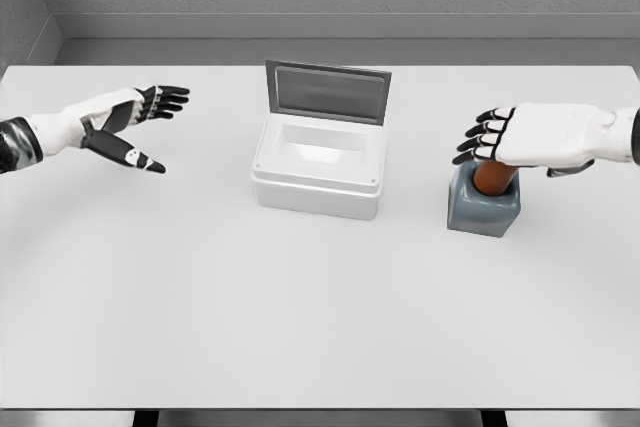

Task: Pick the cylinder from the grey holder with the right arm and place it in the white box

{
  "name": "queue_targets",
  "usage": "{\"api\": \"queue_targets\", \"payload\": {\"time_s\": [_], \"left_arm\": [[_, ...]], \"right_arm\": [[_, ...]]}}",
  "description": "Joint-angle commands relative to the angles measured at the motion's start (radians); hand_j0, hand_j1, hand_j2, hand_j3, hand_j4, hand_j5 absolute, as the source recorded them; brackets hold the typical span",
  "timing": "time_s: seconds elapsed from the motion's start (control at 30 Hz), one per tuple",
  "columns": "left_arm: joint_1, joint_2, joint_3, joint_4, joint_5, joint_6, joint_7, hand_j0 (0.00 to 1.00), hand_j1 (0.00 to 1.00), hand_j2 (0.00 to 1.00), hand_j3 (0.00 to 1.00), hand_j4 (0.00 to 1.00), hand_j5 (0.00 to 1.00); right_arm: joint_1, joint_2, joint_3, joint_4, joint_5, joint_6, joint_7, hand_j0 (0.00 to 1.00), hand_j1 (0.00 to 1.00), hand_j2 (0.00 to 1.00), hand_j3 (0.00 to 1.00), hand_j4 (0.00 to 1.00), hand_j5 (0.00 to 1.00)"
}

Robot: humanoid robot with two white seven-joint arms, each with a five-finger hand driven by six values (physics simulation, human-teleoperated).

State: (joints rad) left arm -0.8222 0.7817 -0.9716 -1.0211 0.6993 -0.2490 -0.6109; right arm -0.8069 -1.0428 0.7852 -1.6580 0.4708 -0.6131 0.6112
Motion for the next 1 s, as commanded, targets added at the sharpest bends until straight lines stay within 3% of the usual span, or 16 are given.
{"api": "queue_targets", "payload": {"time_s": [0.0,0.17,0.23,0.77,0.97], "left_arm": [[0.0,-0.025,0.002,0.013,-0.009,0.004,0.0,1.0,1.0,1.0,1.0,1.0,1.0],[0.002,-0.012,0.004,0.007,-0.011,-0.012,0.0,1.0,1.0,1.0,1.0,1.0,1.0],[0.003,-0.001,0.004,0.007,-0.014,-0.019,0.0,1.0,1.0,1.0,1.0,1.0,1.0],[0.0,0.028,0.007,0.012,-0.017,-0.062,0.0,1.0,1.0,1.0,1.0,1.0,1.0],[0.0,0.028,0.005,0.006,-0.021,-0.061,0.0,1.0,1.0,1.0,1.0,1.0,1.0]], "right_arm": [[0.0,0.0,0.003,0.01,-0.003,0.002,0.0,1.0,1.0,1.0,1.0,1.0,1.0],[-0.005,0.006,0.022,0.01,-0.003,0.002,0.0,1.0,1.0,1.0,1.0,1.0,1.0],[-0.011,0.038,0.022,0.01,-0.003,0.002,0.0,1.0,1.0,1.0,1.0,1.0,1.0],[-0.011,0.04,0.023,0.044,-0.001,0.002,0.0,1.0,1.0,1.0,1.0,1.0,1.0],[-0.006,0.04,0.025,0.046,-0.001,0.002,0.0,0.58,0.58,0.58,0.58,0.58,0.58]]}}
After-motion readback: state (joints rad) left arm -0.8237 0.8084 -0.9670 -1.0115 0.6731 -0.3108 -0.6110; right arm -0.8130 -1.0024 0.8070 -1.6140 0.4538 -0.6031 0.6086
